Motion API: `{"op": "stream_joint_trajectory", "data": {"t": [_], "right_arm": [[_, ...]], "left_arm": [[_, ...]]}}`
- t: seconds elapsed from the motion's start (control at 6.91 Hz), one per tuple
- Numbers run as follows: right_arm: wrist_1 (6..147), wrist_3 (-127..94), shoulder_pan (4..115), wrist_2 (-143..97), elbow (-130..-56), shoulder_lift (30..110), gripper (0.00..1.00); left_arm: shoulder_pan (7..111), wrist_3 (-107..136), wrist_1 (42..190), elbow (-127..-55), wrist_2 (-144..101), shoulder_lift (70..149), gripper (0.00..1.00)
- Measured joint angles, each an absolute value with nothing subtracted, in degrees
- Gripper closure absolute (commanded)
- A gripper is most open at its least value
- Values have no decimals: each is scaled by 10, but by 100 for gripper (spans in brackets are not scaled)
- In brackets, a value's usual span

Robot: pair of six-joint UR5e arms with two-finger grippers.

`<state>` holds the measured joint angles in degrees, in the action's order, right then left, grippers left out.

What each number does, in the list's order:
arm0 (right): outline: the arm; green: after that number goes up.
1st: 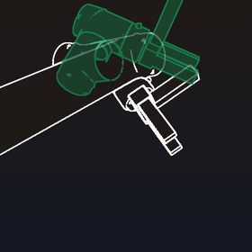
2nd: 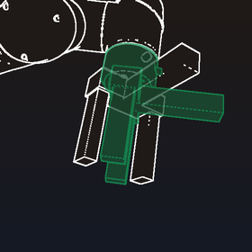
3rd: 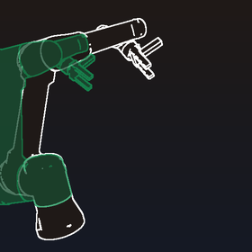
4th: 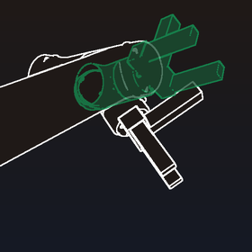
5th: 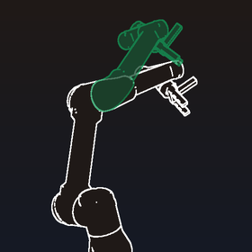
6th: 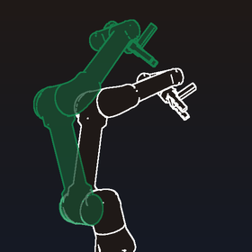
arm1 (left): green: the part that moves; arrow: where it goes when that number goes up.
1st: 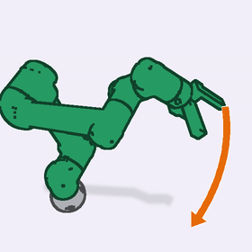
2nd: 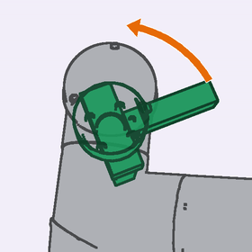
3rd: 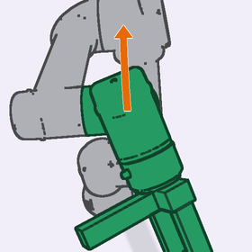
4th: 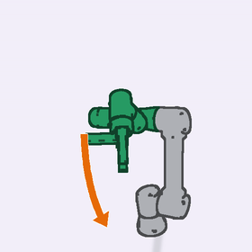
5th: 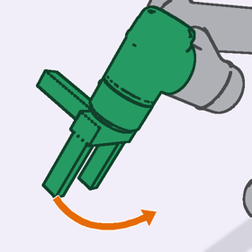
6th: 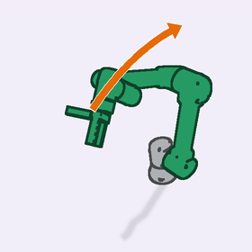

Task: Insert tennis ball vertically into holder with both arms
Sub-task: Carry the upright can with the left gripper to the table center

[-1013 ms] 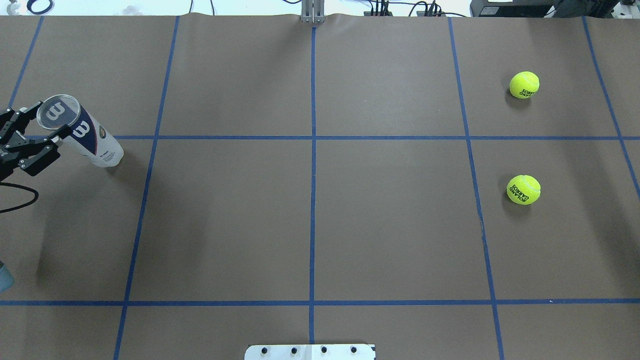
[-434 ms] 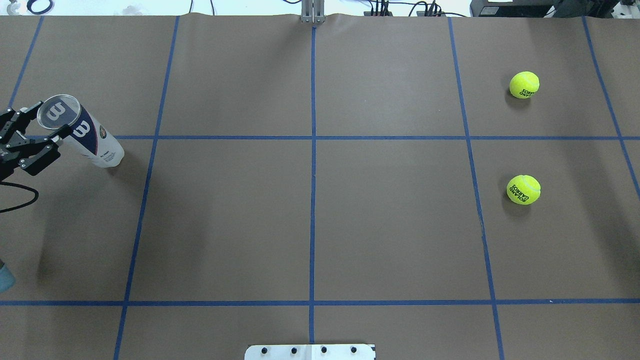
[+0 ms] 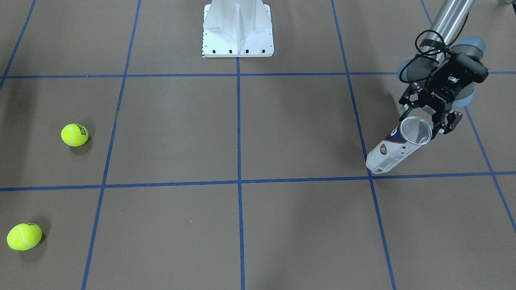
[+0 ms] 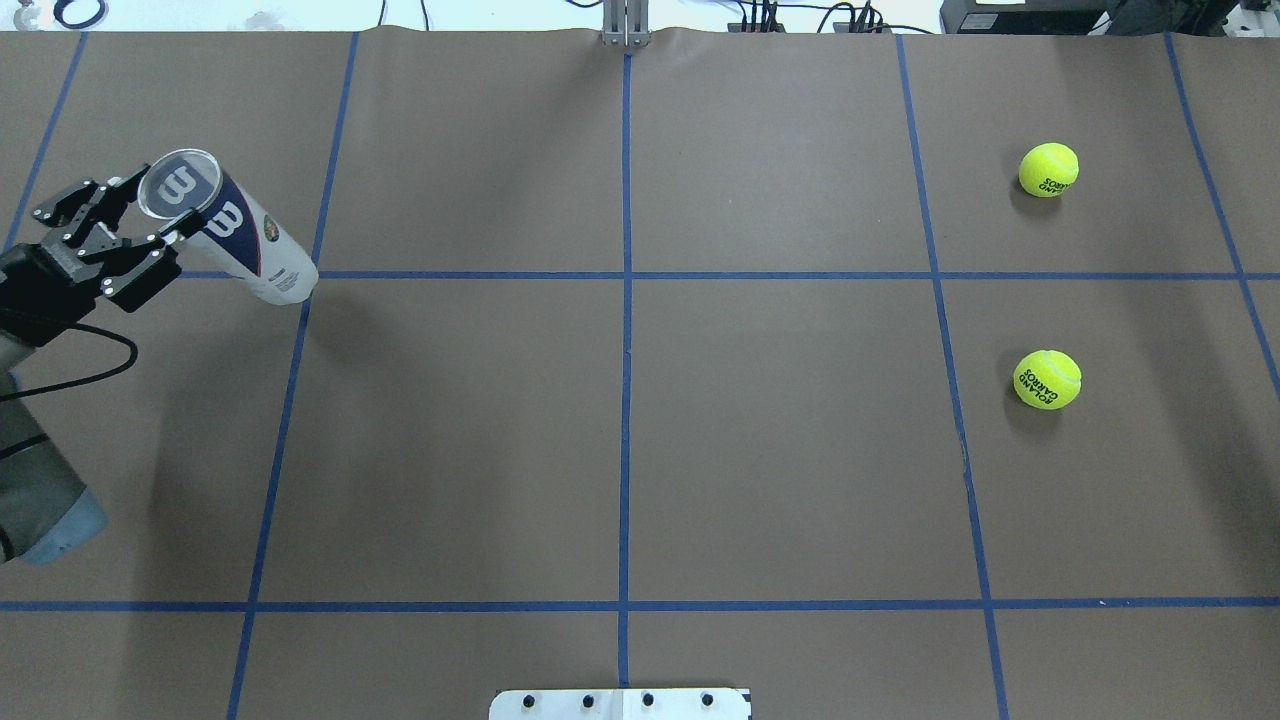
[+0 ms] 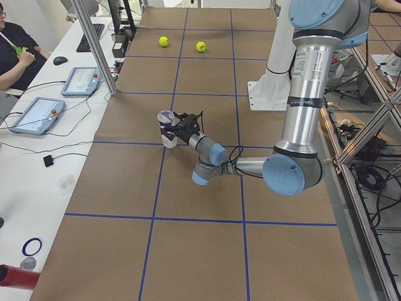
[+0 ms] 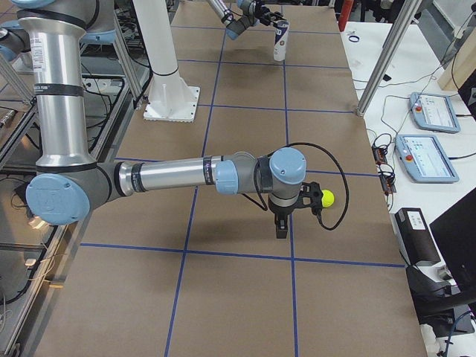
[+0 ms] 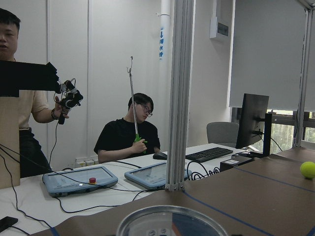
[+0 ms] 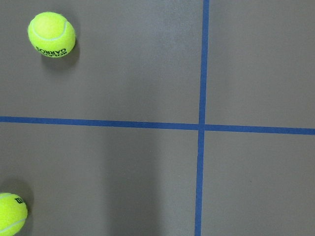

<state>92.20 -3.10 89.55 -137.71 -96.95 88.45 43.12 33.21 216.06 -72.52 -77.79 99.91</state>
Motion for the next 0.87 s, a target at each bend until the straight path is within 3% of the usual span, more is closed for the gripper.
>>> {"op": "stream_joint_trajectory", "data": {"t": [0.43,0.87], "right_arm": [[922,-31,896,-1382,-969,885,1],[922,-31,896,-1384,-968,885,1]], "left_arm": [[417,333,2031,-723,-775,1134,21],[332,327,1892,-711,-691,1265,22]]}}
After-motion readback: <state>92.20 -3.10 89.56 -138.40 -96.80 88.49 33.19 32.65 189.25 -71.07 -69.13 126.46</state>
